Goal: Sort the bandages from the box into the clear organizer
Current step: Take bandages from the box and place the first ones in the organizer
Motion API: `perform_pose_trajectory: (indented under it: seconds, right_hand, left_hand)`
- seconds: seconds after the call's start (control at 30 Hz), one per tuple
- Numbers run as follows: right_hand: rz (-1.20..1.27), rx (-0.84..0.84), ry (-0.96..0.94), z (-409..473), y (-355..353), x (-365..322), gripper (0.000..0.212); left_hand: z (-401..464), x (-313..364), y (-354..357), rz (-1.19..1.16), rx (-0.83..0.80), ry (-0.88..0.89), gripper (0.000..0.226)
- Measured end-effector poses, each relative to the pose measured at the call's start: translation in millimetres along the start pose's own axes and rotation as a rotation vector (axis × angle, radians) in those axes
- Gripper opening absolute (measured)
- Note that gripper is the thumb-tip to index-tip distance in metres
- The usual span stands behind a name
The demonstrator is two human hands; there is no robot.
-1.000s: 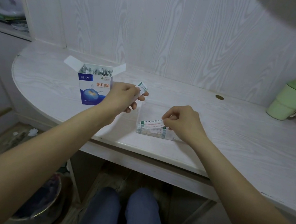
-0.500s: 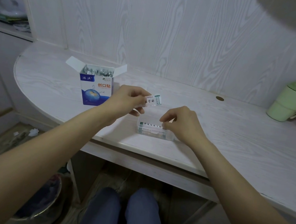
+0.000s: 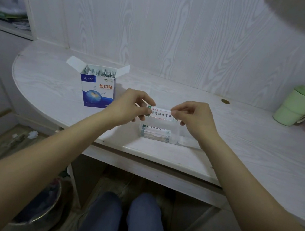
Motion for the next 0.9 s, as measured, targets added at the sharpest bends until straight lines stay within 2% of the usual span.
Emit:
perform_pose_trajectory:
  seconds: [0.13,0.3,0.57,0.9]
  right_hand:
    - [-0.258,-0.064,-0.051,-2.4,11.7,6.3,0.009]
    - [-0.536,-0.136,-0.129,-7.0,21.4,2.5,0.006]
    - [-0.669,-0.183,-0.169,-5.4,27.6,1.6,0.009]
    - [-0.728,-0.234,-0.153,-3.8,31.2,-0.2,0.016]
  left_hand:
    - [1.5,1.7,4.9,0.315,-0.040,0.139,0.010]
    - [3.3,2.3,16.3,0.592,-0.124,0.199,0.015]
    - [6.2,10.9,23.3,0.800,-0.110,0.277,0.013]
    - [13.1,5.2,30.7,0.811,-0.216,0.213,0.014]
Point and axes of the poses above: each hand's wrist, its own z-axis towards the middle knuckle, its own y-axis out of the palm, x = y × z, the point moved 6 cm from there along z, towards the middle knuckle, and after that the axes turned 12 degrees about x, right-handed, at the moved point
